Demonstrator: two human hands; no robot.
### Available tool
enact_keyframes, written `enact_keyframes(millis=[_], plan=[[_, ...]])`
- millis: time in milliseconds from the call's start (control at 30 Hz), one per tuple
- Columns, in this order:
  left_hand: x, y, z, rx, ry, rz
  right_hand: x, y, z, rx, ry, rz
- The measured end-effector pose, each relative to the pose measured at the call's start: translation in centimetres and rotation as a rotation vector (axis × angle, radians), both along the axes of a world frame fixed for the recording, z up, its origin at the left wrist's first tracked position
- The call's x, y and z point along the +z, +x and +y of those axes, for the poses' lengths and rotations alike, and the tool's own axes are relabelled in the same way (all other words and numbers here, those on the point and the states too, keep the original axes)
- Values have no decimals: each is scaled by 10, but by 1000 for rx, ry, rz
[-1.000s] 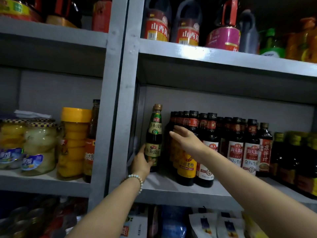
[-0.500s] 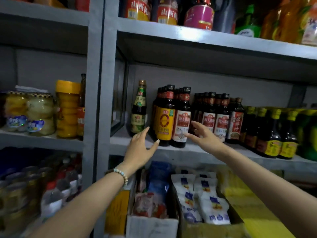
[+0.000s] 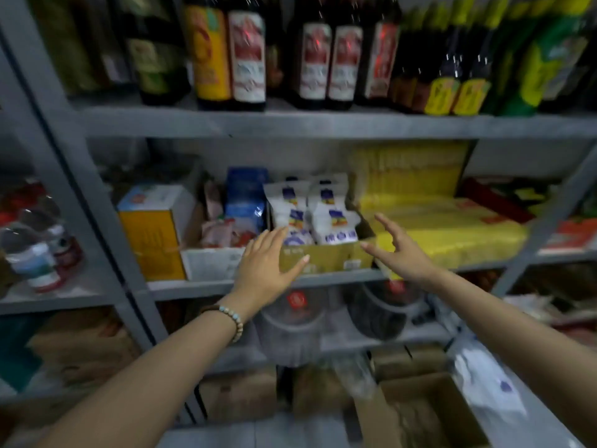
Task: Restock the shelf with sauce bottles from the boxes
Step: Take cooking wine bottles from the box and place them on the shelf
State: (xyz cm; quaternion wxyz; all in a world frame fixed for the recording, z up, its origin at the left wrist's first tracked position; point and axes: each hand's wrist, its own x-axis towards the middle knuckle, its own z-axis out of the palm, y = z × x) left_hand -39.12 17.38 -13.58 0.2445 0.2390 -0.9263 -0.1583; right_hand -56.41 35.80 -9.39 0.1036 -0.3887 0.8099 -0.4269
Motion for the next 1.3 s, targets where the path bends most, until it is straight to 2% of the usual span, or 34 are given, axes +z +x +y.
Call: enact_keyframes(millis=[133,400,467,600,700,833,1167,1300], plan=[[-74,-16,22,-126,93,-141,-90,-7,32,-77,96,-157],[-275,-15,44,-239,254,-462,-300,22,78,-261,229,-492],[-325,-7,45,-246,294,-514,-352,34,86,-330,230,-535],[-421,18,54,-240,513,-640,-455,61,102,-348,263,-544],[-496,35,64,-197,504,-641,-535,81,117,-358,306,-618],[-594,59,82,-164,606,-758,-629,112,135,-433,262,-727],[-793,89,120,-107,952,-606,-822,143,150,-608,103,-836],[-850,90,124,-106,997,-484,-874,141,145,-615,11,-814]])
